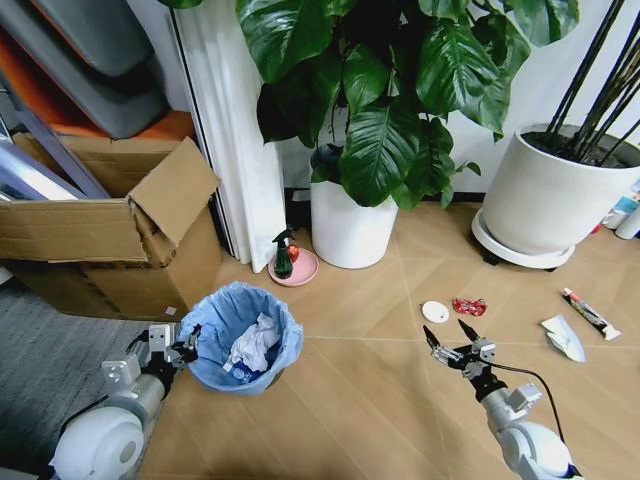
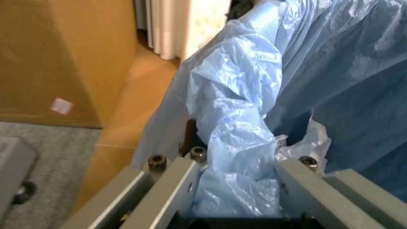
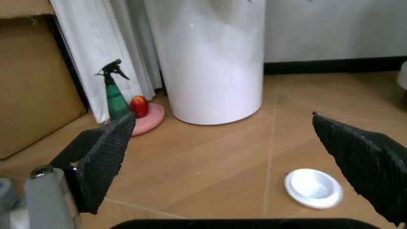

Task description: Pick up the trash bin and place the garbage on the floor into it.

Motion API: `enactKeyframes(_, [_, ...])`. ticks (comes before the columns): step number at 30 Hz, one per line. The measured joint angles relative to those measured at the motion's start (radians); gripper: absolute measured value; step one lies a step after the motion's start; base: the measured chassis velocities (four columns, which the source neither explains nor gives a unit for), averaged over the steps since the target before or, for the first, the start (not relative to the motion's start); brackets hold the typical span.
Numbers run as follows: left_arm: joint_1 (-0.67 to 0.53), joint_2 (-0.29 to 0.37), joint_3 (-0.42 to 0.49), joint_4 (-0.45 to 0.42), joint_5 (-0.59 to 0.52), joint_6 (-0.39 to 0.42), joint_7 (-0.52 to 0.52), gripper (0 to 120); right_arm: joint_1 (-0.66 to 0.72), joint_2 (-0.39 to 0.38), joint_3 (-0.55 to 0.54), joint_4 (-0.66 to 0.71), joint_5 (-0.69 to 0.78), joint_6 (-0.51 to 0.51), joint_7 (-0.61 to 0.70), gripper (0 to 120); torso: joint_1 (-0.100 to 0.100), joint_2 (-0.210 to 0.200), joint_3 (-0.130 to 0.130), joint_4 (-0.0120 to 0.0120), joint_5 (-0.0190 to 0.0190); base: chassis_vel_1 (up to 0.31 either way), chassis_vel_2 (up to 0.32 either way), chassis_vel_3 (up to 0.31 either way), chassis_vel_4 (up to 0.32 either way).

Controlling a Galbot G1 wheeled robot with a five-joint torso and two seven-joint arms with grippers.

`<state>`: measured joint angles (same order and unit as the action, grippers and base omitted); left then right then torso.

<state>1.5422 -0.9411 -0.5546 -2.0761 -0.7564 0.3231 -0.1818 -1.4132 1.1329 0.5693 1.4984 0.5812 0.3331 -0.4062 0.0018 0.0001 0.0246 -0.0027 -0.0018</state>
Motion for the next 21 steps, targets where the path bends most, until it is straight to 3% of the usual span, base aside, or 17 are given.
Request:
enactKeyframes(12, [0.019, -0.008, 0.0, -0.011, 0.014, -0.004, 0.004, 1, -0.012, 0.004, 0.012, -0.013, -0.01, 0.015, -0.028, 100, 0.0, 0.0, 0.0, -0.0001, 0.0003, -0.269, -0.144, 0.273, 0.131])
enactKeyframes(21, [0.025, -0.012, -0.002, -0.012, 0.02, -0.006, 0.005, 1, -0.007, -0.001, 0.007, -0.02, -0.014, 0.037, -0.035, 100, 0.0, 0.0, 0.0, 0.0, -0.0003, -0.295, 0.012, 0.308, -0.019])
